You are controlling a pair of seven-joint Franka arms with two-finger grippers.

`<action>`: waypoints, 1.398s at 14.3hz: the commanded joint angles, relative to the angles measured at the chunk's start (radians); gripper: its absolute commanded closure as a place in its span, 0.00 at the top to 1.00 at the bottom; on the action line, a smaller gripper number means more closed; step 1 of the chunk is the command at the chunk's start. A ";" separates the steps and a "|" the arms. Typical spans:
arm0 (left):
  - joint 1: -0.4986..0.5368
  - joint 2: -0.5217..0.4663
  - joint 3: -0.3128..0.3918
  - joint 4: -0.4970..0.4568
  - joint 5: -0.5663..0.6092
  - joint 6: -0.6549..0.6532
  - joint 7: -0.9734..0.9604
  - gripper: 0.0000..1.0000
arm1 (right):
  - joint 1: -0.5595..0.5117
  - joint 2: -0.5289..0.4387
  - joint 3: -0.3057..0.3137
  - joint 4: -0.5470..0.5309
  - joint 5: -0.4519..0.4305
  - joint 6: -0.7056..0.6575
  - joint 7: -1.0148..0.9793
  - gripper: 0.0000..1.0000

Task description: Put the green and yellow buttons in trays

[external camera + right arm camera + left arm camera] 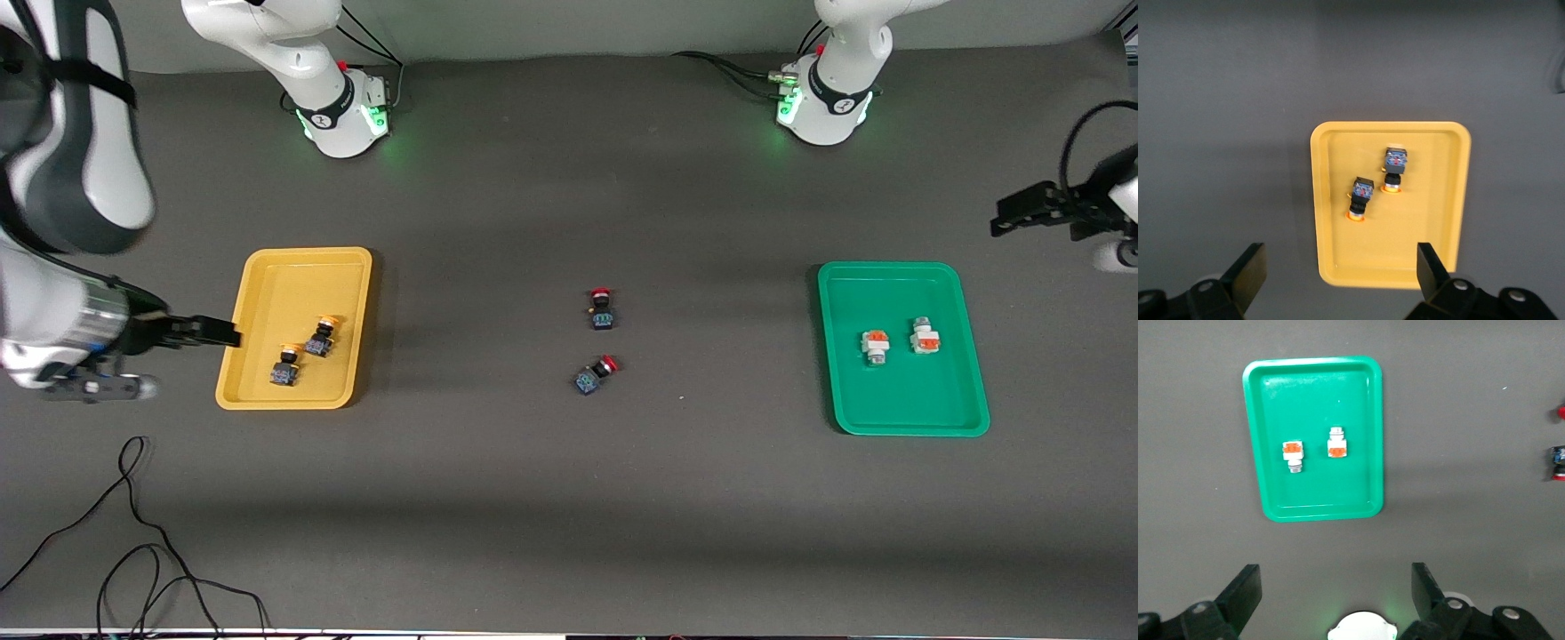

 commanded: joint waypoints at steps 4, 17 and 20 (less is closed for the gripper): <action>-0.200 -0.025 0.152 0.012 -0.011 -0.013 -0.068 1.00 | 0.013 -0.030 0.007 0.143 -0.011 -0.161 -0.001 1.00; -0.200 -0.027 0.155 0.009 -0.002 -0.003 -0.065 1.00 | 0.042 -0.127 0.011 0.069 0.031 -0.084 -0.016 1.00; -0.198 -0.027 0.155 0.007 0.006 0.000 -0.059 1.00 | 0.041 -0.134 0.011 0.071 0.031 -0.094 -0.016 1.00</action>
